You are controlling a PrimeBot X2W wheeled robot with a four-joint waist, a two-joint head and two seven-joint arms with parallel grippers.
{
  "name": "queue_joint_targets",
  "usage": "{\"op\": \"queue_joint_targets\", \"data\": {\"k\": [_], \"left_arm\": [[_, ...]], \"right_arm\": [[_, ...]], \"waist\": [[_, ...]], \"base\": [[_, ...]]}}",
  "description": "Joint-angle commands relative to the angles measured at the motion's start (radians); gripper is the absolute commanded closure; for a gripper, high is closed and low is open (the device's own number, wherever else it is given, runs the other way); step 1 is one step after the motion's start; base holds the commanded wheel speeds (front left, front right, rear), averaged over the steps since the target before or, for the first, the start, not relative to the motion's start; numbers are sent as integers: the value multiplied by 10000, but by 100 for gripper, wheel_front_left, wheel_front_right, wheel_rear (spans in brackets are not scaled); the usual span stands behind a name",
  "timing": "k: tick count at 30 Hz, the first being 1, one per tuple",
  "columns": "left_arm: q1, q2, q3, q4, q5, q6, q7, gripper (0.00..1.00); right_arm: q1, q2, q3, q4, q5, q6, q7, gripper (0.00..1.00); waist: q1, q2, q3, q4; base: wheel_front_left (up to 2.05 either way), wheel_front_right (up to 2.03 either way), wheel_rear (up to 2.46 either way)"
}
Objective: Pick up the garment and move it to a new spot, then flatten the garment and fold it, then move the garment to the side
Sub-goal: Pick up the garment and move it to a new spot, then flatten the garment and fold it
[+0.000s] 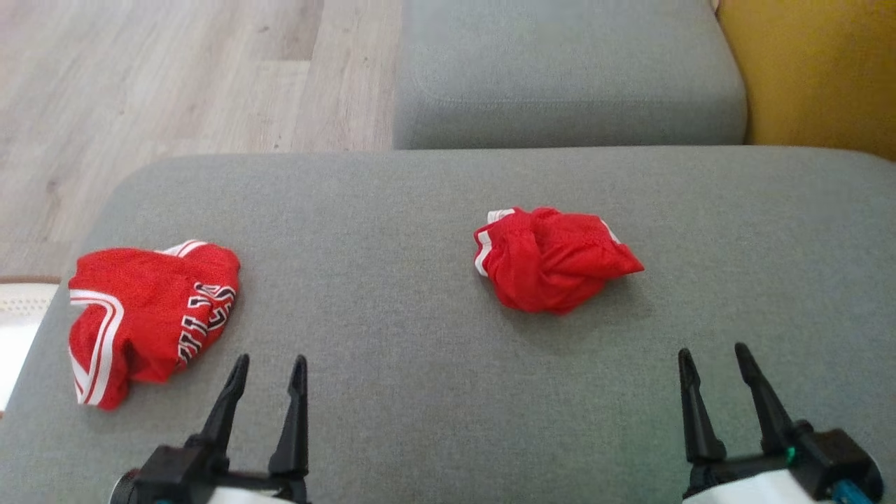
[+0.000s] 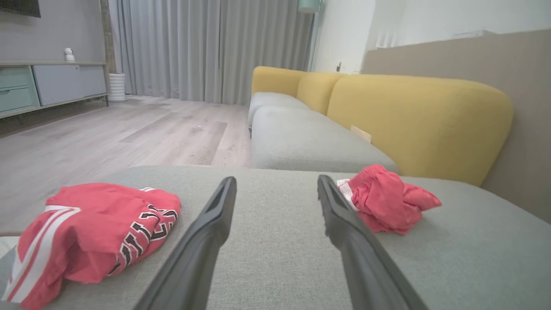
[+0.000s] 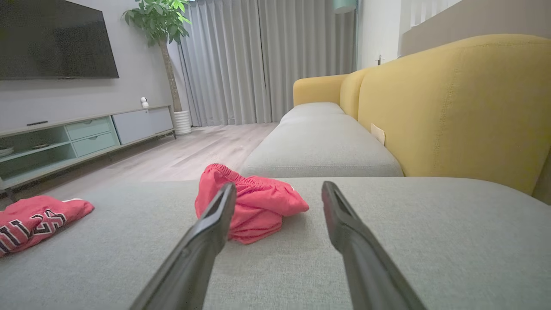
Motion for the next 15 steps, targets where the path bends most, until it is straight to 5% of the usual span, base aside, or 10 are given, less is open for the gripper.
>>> {"op": "queue_joint_targets", "data": {"k": [1,15], "left_arm": [[-355,-224,640,-540,152,-87,-75,0],[248,-1253,1684,-585,1401,-1692,-76,0]], "right_arm": [[-245,-57,198,-426,22,77,-64,0],[27,-57,439,-130,9,77,-65,0]], "waist": [[1,-1,-99,-24],[1,-1,-88,21]], "base": [[0,0,0],[0,0,0]]}}
